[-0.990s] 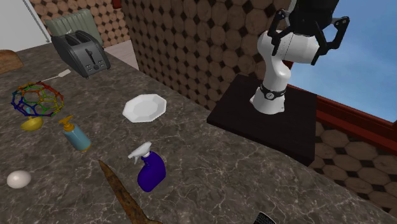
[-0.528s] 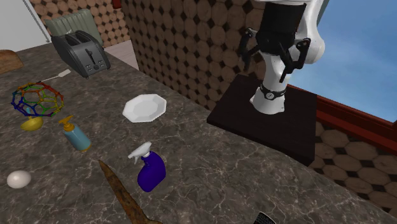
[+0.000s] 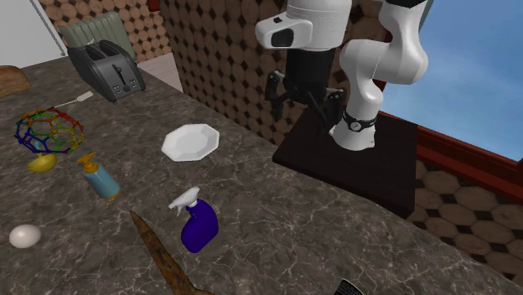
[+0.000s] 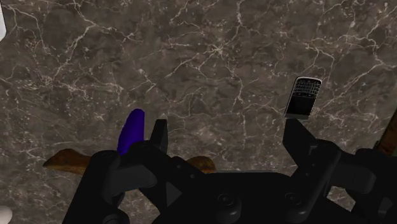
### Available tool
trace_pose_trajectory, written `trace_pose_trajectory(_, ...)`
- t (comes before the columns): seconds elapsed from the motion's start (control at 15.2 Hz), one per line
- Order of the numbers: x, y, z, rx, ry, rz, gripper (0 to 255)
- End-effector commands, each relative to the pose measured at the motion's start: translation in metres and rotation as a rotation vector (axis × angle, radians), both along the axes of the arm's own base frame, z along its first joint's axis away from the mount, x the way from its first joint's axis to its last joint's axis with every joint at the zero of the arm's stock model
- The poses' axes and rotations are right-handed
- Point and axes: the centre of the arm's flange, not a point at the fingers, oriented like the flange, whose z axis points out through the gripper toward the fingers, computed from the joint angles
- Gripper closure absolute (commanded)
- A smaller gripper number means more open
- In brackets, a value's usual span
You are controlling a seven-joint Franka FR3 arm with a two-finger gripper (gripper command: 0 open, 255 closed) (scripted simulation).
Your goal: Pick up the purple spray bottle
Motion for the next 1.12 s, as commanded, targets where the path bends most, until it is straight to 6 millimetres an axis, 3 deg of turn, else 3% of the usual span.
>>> trace_pose_trajectory(0.0,0.018,-0.017,-0.008,-0.001,0.001,-0.001,0)
trace_pose_trajectory(1.06,0.153,-0.153,-0.098,-0.002,0.012,-0.01,0)
